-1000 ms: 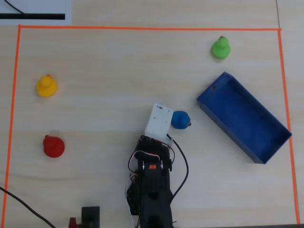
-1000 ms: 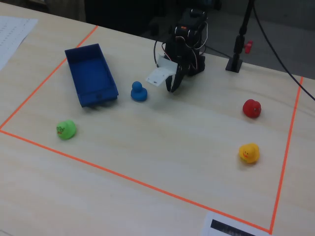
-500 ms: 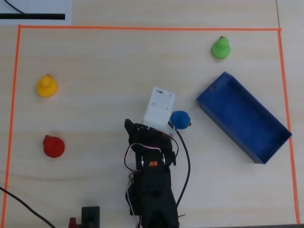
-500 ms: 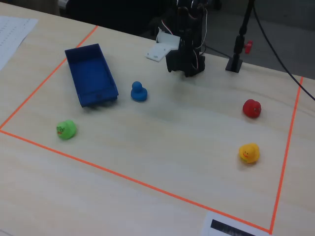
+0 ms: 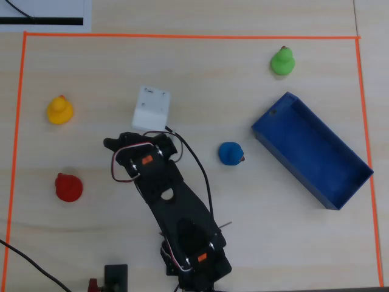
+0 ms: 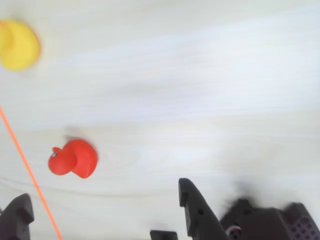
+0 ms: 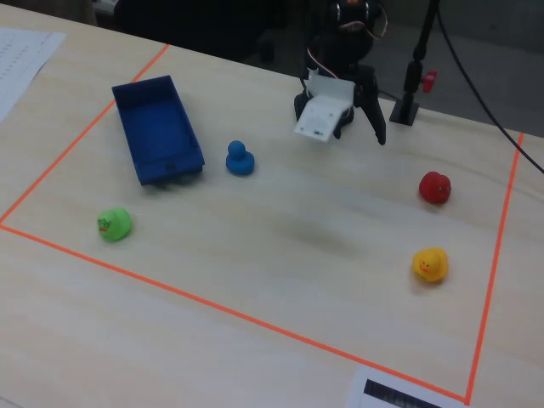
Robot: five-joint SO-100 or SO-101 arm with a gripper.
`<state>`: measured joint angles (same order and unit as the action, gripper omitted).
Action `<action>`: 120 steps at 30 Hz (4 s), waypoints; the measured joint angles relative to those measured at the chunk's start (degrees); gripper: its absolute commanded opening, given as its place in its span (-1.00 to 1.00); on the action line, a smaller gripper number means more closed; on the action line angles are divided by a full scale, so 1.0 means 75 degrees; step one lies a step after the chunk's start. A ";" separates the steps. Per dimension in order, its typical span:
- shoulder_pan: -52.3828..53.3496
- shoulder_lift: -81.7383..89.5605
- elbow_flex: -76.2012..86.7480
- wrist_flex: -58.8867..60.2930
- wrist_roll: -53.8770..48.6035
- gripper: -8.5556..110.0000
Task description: Grasp yellow duck and put it into box.
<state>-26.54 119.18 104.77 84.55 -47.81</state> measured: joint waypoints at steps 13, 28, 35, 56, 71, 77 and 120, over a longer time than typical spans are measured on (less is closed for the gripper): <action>-0.1711 -0.3762 -0.2391 -0.0703 0.0410 -0.12; -0.1863 -0.5707 -0.4406 -0.1711 0.0562 -0.11; -0.1852 -0.6199 -0.4605 -0.2473 0.0867 -0.11; -0.1828 -0.7980 -0.6211 -0.3082 0.1184 -0.12; -0.1676 -0.8883 -0.6809 -0.3563 0.1043 -0.12; -0.1676 -0.9047 -0.6809 -0.3855 0.1043 -0.13; 0.7090 -0.2566 -0.3844 -0.4535 -0.2051 -0.86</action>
<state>26.63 99.93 75.94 50.54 -63.19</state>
